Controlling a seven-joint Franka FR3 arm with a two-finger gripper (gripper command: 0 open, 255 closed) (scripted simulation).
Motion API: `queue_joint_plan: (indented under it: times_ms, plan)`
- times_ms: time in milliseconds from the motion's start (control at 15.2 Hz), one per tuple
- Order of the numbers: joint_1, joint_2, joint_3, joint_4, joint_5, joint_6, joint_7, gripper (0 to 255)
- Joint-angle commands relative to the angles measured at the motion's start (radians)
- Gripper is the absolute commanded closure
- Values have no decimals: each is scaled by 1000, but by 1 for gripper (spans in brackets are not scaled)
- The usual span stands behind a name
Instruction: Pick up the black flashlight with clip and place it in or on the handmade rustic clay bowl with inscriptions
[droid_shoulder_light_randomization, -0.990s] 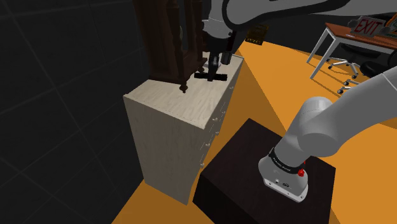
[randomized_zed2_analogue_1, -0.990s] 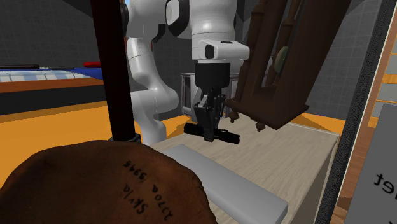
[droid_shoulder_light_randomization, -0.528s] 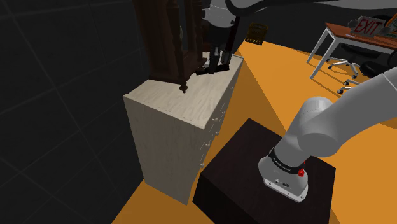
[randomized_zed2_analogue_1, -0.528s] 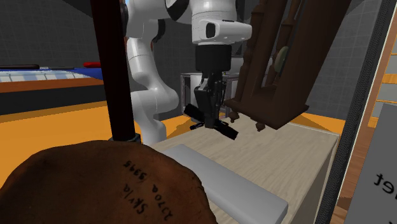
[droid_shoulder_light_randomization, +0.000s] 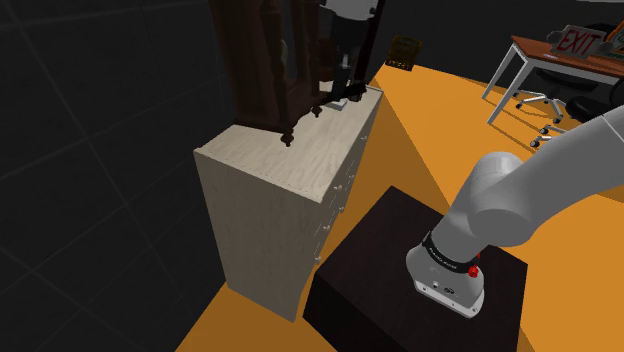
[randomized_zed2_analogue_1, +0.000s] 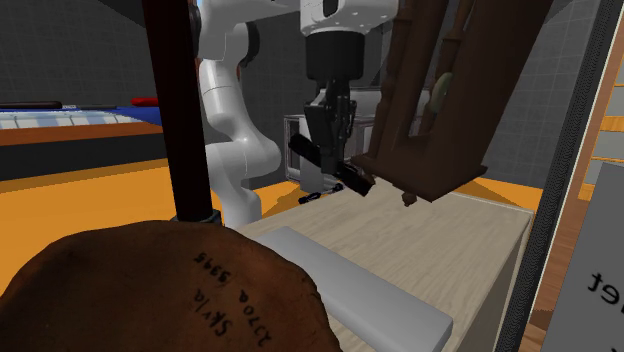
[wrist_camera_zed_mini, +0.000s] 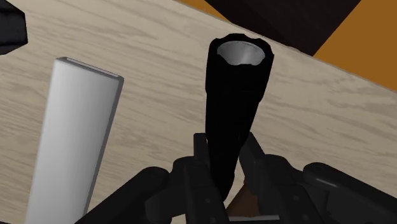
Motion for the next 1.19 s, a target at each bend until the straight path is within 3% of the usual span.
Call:
queue_joint_plan:
  times_ms: [0,1122]
  plan:
    - [1,5,1,34,1,-29,0,255]
    - [-4,75,-15,304,-3,-228,-21,255]
